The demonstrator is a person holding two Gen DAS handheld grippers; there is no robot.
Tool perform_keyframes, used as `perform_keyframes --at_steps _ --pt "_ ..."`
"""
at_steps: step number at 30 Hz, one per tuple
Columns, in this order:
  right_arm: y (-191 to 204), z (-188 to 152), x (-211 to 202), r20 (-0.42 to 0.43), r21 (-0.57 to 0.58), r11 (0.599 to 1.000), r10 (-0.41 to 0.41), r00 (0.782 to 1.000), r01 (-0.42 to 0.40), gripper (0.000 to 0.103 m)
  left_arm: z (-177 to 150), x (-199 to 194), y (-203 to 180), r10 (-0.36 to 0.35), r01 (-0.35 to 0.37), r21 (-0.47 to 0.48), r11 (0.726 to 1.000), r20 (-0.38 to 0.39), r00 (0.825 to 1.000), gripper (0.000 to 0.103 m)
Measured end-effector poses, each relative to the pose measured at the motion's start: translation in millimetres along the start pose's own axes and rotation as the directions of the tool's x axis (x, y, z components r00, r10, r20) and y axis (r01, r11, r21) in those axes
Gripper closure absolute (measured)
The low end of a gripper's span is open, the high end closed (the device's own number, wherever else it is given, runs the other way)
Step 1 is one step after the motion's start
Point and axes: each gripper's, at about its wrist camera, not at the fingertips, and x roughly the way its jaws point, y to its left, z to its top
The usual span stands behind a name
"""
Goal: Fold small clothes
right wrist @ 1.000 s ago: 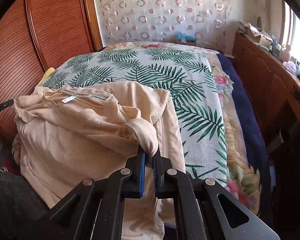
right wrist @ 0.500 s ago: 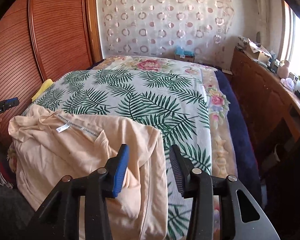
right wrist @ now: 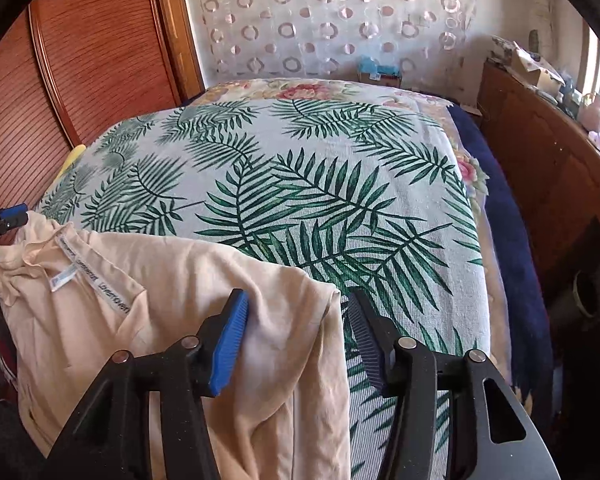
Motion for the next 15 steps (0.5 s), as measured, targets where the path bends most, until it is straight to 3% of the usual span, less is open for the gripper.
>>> perform_keyframes --at_steps 7,12,13,15 --pt "2 -1 5 -0.014 0.002 1.0 -0.01 1.0 0.01 0.047 -7 11 1 -0.02 0.019 -0.01 1.0 -0.04 0.999 0.033" --pt "13 -6 4 -0.007 -0.042 0.999 0.034 0.999 -0.035 0.049 -12 18 -2 -0.105 0.104 -0.025 0.994 -0.072 0.992 0.078" --pt "16 -7 4 -0.005 -0.055 0.998 0.031 0.999 -0.032 0.053 -12 18 -4 -0.117 0.115 -0.023 0.993 -0.074 0.99 0.085" --pt "21 -8 3 -0.007 -0.08 0.996 0.031 0.999 -0.032 0.093 -12 13 -10 -0.126 0.126 -0.007 0.992 -0.067 0.99 0.091"
